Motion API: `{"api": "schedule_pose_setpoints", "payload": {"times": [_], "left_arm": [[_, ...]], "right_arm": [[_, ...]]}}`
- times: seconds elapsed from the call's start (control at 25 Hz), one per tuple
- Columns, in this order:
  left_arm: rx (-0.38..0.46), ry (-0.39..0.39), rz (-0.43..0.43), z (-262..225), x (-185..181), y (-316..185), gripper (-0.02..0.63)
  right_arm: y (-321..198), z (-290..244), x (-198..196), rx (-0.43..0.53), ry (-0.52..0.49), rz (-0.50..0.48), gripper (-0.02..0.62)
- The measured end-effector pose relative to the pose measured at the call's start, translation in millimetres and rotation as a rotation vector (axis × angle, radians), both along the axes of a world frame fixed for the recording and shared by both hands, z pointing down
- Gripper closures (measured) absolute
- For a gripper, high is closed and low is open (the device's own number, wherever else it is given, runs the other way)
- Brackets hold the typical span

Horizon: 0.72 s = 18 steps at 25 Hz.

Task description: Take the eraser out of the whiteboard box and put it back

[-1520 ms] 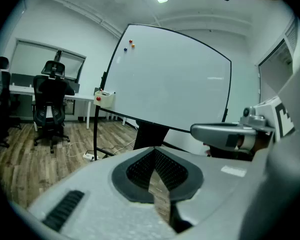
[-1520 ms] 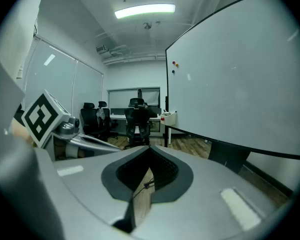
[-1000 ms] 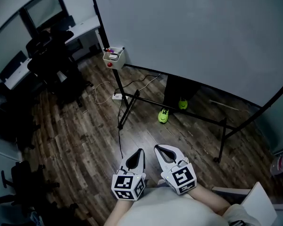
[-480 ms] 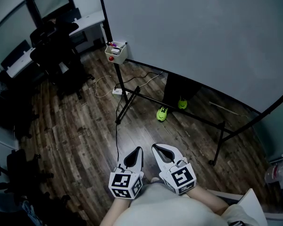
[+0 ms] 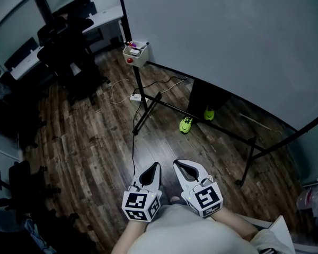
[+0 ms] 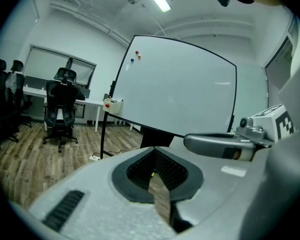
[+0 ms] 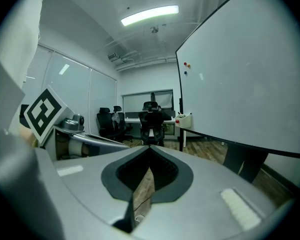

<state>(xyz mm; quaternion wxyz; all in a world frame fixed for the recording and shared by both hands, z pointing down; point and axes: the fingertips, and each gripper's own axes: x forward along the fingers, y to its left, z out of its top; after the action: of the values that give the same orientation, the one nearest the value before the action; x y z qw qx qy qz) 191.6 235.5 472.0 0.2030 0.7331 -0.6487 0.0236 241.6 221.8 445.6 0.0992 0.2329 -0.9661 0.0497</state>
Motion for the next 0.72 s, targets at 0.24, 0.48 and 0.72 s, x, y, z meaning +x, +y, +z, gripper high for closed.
{"api": "schedule_pose_setpoints", "payload": {"times": [0.24, 0.48, 0.72], "left_arm": [[0.014, -0.011, 0.012, -7, -19, -18, 0.604], [0.028, -0.014, 0.01, -17, -46, -40, 0.604], [0.024, -0.011, 0.011, -18, -70, -63, 0.604]], "right_arm": [[-20, -2, -18, 0.006, -0.001, 0.01, 0.594], [-41, -10, -44, 0.013, -0.011, 0.01, 0.594], [-60, -12, -69, 0.01, -0.007, 0.004, 0.594]]}}
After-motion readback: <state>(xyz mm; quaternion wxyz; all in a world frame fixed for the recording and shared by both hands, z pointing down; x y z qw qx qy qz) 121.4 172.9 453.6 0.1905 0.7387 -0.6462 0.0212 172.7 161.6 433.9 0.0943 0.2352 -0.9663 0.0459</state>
